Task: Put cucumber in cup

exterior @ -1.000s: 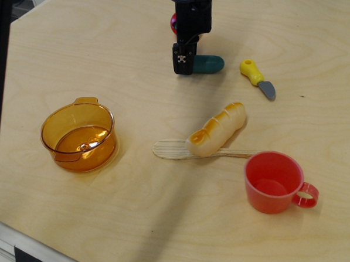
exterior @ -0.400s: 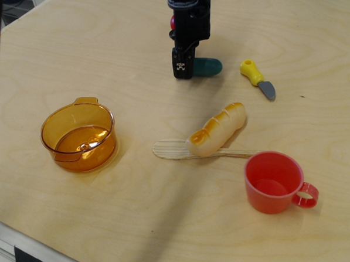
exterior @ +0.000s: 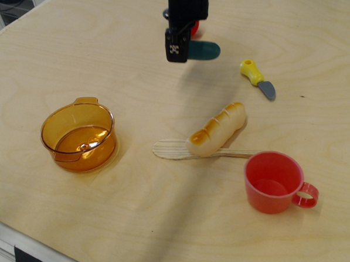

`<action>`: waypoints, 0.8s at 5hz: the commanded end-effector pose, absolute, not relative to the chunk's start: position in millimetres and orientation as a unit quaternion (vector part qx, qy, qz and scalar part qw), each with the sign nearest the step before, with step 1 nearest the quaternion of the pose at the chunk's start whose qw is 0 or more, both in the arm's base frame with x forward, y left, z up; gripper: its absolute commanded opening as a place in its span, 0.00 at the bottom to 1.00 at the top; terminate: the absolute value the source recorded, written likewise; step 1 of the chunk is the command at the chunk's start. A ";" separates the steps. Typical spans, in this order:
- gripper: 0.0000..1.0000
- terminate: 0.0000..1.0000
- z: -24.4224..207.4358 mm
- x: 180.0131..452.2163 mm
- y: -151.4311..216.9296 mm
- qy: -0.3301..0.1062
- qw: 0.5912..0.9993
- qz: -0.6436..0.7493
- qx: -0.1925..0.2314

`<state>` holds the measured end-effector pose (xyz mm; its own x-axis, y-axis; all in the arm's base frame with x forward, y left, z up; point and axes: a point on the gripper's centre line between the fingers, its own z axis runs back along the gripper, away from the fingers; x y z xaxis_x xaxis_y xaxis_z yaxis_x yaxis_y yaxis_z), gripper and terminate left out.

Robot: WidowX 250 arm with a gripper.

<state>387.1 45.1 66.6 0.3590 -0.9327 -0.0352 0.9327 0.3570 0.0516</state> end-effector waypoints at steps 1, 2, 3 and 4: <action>0.00 0.00 119.8 348.6 -5.5 -0.003 0.764 -0.642 0.061; 0.00 0.00 123.4 326.8 -23.2 0.006 0.740 -0.670 0.058; 0.00 0.00 125.0 309.7 -34.0 0.012 0.717 -0.695 0.051; 0.00 0.00 119.6 291.8 -47.2 0.021 0.695 -0.717 0.056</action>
<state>289.3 -40.4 102.1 -0.0283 -0.9928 -0.1162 0.9995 -0.0266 -0.0161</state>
